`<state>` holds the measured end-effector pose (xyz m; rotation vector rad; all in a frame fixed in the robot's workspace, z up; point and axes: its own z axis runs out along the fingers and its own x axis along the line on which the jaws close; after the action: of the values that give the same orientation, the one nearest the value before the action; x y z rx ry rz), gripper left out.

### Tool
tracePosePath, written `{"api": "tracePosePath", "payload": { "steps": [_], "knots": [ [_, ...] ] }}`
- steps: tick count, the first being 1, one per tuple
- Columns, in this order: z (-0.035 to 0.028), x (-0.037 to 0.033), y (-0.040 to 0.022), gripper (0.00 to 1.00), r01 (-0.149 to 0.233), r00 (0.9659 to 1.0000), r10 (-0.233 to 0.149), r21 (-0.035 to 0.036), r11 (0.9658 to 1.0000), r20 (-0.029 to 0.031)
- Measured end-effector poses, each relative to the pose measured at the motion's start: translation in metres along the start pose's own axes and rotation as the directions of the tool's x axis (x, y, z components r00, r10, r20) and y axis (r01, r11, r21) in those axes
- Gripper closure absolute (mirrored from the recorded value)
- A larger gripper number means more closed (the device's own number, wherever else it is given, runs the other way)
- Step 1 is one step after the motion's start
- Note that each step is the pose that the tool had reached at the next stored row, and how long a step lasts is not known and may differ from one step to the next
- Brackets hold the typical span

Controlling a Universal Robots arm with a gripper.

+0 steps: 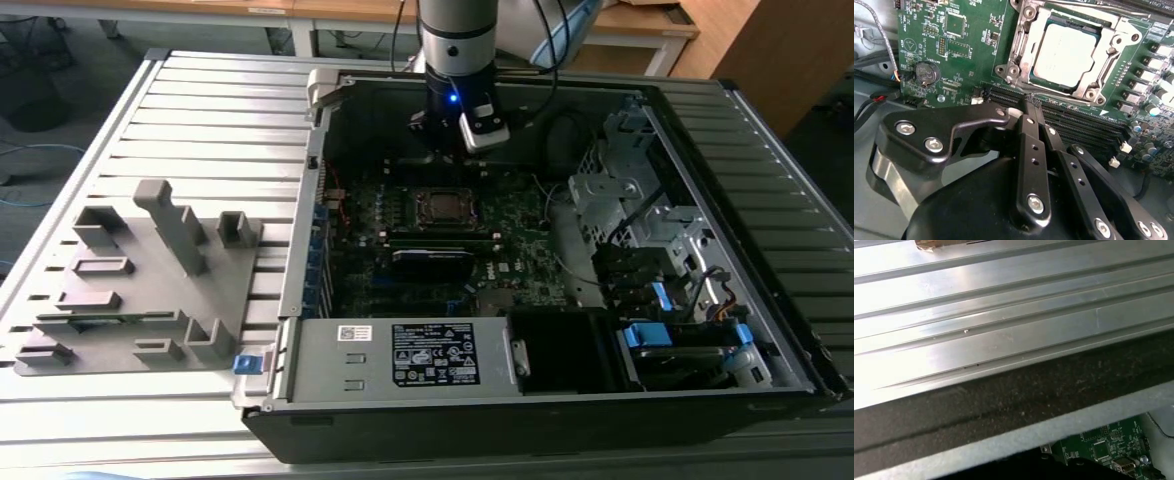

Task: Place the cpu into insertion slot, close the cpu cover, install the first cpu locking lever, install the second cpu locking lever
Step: 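Install the first cpu locking lever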

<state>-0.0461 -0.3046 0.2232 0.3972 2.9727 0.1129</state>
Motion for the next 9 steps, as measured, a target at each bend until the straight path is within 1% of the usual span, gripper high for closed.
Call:
{"api": "tracePosePath", "payload": {
  "steps": [1,2,3,5,6,7,8,9],
  "knots": [
    [0.0000,0.0000,0.0000,0.89,0.000,1.0000,0.000,0.0004,1.0000,-0.0019],
    [0.0001,-0.0002,0.0000,0.89,0.000,0.9999,0.001,0.0030,1.0000,-0.0104],
    [0.0003,-0.0004,0.0001,0.89,-0.001,0.9998,0.001,0.0070,1.0000,-0.0223],
    [0.0007,-0.0007,0.0001,0.89,-0.002,0.9988,0.003,0.0166,0.9999,-0.0490],
    [0.0008,-0.0008,0.0001,0.89,-0.002,0.9981,0.004,0.0208,0.9998,-0.0612],
    [0.0010,-0.0008,0.0001,0.89,-0.003,0.9975,0.004,0.0238,0.9997,-0.0711],
    [0.0009,-0.0008,0.0001,0.89,-0.003,0.9971,0.005,0.0253,0.9997,-0.0753],
    [0.0008,-0.0007,0.0001,0.89,-0.003,0.9971,0.005,0.0258,0.9997,-0.0765]
  ]
}}
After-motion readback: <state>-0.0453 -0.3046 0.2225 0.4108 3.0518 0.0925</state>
